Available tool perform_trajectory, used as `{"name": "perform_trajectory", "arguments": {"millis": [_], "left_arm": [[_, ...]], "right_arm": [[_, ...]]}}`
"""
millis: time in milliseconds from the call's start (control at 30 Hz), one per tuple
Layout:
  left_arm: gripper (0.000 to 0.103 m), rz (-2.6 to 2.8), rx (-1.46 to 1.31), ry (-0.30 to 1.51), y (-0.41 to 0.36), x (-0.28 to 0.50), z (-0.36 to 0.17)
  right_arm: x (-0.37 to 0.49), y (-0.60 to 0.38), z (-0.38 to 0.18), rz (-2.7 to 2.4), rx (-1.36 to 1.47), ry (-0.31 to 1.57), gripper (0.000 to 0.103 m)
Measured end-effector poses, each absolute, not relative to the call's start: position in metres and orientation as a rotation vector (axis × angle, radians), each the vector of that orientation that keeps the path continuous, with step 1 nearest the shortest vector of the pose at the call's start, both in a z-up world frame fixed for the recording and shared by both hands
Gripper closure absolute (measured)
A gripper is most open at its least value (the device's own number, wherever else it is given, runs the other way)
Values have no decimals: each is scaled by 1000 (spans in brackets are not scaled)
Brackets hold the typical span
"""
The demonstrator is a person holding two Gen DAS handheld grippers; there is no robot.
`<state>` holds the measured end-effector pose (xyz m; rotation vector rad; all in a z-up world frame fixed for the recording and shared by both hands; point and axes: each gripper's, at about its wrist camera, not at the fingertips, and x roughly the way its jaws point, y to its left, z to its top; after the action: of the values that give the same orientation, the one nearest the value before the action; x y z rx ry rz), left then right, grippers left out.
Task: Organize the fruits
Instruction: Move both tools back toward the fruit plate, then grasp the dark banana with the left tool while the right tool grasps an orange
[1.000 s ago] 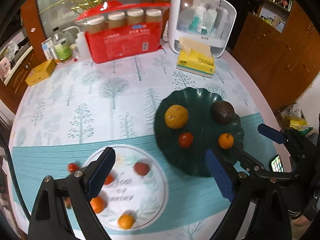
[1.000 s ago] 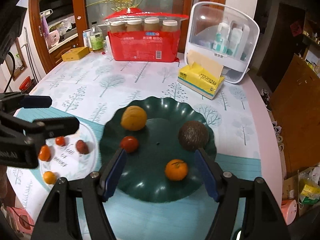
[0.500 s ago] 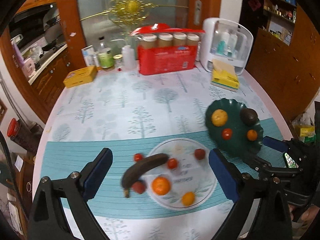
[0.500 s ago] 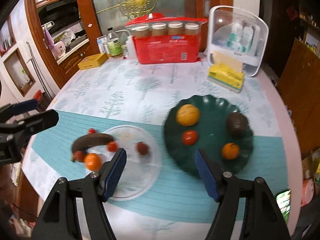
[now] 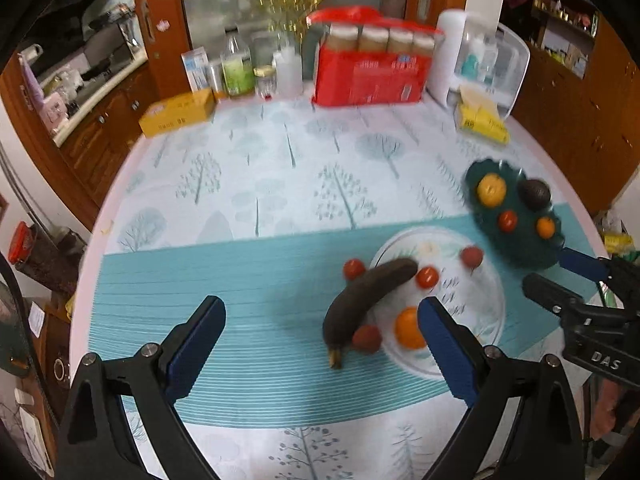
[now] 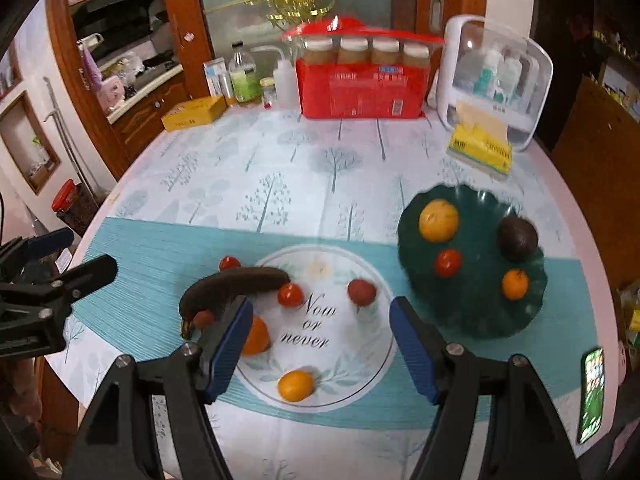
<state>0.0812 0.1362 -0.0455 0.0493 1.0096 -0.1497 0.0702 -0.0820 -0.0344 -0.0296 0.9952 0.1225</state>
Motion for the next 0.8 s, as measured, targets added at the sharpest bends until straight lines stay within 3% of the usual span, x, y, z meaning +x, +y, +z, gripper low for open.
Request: {"name": "perform_trajectory", "arguments": {"millis": [300, 633, 800], "left_arm": [[12, -249, 104, 1119, 129, 110, -105], [42, -353, 109, 1203, 118, 140, -145], [46, -385, 98, 1240, 112, 152, -158]], "right_arm": [[62, -80, -81, 61, -36, 1087, 32], [58, -92, -116, 47, 76, 1175, 33], [60, -87, -128, 87, 95, 1212, 38]]}}
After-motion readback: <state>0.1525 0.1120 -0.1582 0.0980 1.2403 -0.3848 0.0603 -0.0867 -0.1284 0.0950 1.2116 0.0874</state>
